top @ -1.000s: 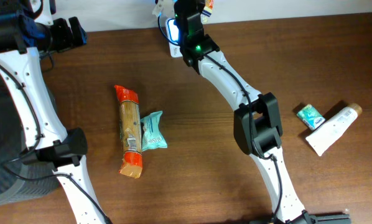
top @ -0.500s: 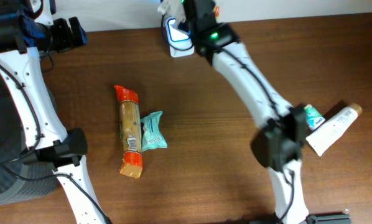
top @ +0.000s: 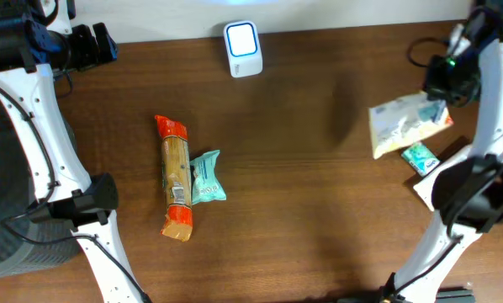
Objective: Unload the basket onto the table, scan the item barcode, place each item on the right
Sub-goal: 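Carry the snack bag right and release it near the tube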
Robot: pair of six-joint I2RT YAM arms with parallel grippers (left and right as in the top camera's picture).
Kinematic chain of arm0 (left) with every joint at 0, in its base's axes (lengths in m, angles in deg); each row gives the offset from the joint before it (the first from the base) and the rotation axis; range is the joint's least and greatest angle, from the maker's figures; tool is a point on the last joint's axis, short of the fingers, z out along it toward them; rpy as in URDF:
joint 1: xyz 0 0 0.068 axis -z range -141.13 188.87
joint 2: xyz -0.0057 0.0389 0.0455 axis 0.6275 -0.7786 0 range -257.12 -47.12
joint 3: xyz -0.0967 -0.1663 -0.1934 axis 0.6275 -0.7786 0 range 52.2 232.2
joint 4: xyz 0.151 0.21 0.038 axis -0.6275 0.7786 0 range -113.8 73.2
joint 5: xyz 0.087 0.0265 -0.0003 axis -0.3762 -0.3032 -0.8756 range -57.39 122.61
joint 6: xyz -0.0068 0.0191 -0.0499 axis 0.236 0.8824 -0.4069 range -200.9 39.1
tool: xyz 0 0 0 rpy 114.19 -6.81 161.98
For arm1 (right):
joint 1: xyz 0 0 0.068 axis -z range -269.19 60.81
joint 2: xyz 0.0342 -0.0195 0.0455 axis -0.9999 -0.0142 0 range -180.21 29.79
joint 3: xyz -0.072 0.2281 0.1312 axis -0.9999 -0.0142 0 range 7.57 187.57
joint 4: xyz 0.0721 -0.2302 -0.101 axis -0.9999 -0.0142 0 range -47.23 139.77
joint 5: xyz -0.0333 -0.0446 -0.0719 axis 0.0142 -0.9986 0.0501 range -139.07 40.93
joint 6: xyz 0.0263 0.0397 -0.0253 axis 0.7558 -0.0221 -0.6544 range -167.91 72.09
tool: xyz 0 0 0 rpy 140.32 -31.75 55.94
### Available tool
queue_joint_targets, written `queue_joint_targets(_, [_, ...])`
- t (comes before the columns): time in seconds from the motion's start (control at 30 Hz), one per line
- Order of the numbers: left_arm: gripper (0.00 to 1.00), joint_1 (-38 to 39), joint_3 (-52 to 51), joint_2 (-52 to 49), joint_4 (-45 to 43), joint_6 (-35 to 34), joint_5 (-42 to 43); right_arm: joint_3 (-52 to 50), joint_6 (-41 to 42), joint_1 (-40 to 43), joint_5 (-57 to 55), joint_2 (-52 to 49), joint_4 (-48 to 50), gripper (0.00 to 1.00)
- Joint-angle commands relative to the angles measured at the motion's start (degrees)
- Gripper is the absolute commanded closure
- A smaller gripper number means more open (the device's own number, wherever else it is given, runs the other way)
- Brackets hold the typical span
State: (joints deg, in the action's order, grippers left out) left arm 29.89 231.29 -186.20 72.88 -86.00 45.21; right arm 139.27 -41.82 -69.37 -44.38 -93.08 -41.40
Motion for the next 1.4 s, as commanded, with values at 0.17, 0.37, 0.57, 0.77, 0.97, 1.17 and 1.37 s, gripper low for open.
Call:
queue_joint_targets(0.17, [0.01, -0.22, 0.11, 0.44, 0.02, 0.9, 0.0, 1.31, 1.55, 13.0, 1.14, -8.22, -4.48, 0.37])
queue_joint_targets(0.37, [0.01, -0.22, 0.11, 0.44, 0.02, 0.9, 0.0, 3.63, -11.52, 6.43, 25.31, -5.22, -6.16, 0.35])
queue_joint_targets(0.57, [0.01, -0.22, 0.11, 0.44, 0.02, 0.9, 0.0, 3.52, -12.44, -16.76, 22.36, -6.08, -4.28, 0.35])
queue_joint_targets(0.77, [0.01, -0.22, 0.11, 0.44, 0.02, 0.9, 0.0, 1.7, -10.34, -23.96, 16.61, -6.21, -2.21, 0.48])
queue_joint_targets(0.97, [0.01, -0.22, 0.11, 0.44, 0.02, 0.9, 0.0, -26.82, -9.38, -32.17, 10.62, -6.21, 10.36, 0.55])
queue_joint_targets(1.17, [0.01, -0.22, 0.11, 0.44, 0.02, 0.9, 0.0, -30.14, 10.08, -20.11, -6.34, -6.19, 16.2, 0.55])
queue_joint_targets(1.37, [0.01, -0.22, 0.11, 0.44, 0.02, 0.9, 0.0, -28.61, 2.16, -8.44, 1.49, -6.05, 16.85, 0.55])
